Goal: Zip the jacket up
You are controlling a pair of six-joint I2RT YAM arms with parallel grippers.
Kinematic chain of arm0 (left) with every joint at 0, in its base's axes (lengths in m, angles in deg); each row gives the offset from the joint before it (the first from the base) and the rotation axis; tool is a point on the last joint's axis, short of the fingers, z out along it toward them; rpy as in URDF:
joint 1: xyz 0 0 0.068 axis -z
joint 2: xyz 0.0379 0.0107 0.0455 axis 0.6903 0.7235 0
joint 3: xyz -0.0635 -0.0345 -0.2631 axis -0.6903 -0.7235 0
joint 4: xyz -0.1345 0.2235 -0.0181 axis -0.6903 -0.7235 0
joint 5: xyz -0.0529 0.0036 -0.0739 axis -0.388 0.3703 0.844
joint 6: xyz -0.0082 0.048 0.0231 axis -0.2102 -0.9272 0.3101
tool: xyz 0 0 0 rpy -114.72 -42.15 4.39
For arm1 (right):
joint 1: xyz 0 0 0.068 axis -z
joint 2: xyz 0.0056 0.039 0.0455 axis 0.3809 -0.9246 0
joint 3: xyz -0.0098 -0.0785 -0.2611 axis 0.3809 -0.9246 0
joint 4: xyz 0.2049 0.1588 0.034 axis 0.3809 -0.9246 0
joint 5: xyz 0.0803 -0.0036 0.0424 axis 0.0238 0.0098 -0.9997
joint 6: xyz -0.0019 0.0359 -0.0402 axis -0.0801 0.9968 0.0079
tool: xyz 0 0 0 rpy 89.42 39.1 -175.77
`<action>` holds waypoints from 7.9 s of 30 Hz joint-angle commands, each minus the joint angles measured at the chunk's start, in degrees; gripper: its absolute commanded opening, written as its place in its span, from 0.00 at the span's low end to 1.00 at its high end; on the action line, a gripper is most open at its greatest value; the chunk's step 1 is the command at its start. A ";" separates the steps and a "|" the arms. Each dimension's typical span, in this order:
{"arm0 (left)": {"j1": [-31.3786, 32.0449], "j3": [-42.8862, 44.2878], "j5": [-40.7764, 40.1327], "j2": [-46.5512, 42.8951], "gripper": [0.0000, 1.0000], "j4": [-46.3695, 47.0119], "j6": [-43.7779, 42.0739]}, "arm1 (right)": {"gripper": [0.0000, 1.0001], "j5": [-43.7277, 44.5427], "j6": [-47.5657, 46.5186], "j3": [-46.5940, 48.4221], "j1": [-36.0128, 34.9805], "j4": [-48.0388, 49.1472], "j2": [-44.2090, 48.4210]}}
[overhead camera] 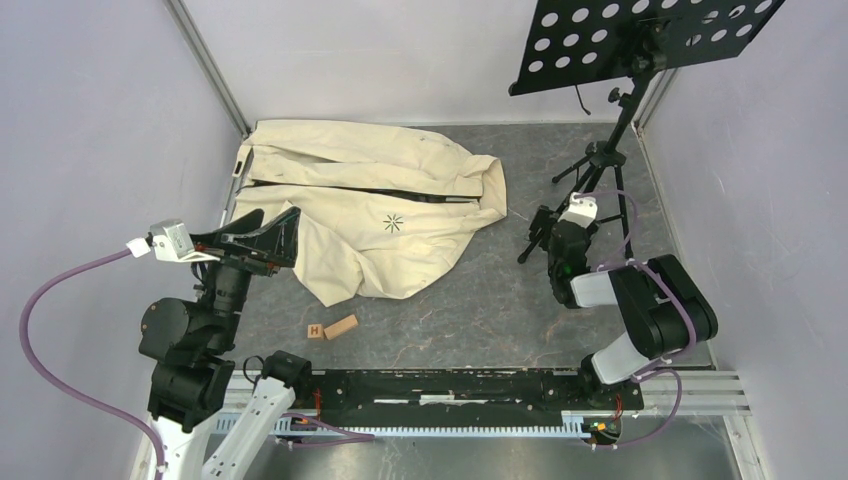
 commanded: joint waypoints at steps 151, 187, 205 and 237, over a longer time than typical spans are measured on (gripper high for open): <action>-35.32 10.23 20.69 70.72 0.99 -3.37 1.89 | 0.31 -10.22 -34.69 77.77 -31.73 -40.20 -46.75; -36.81 10.43 27.15 71.06 0.67 -0.67 9.92 | 0.62 -27.42 -23.01 42.10 -35.23 -31.74 -15.78; -36.46 16.73 22.74 86.42 0.66 1.31 14.89 | 0.78 -30.79 -15.71 84.17 -35.03 -34.60 -43.61; -42.05 1.89 27.33 66.99 0.55 -3.02 13.94 | 0.00 -42.20 -35.08 87.42 -38.76 -31.32 -49.77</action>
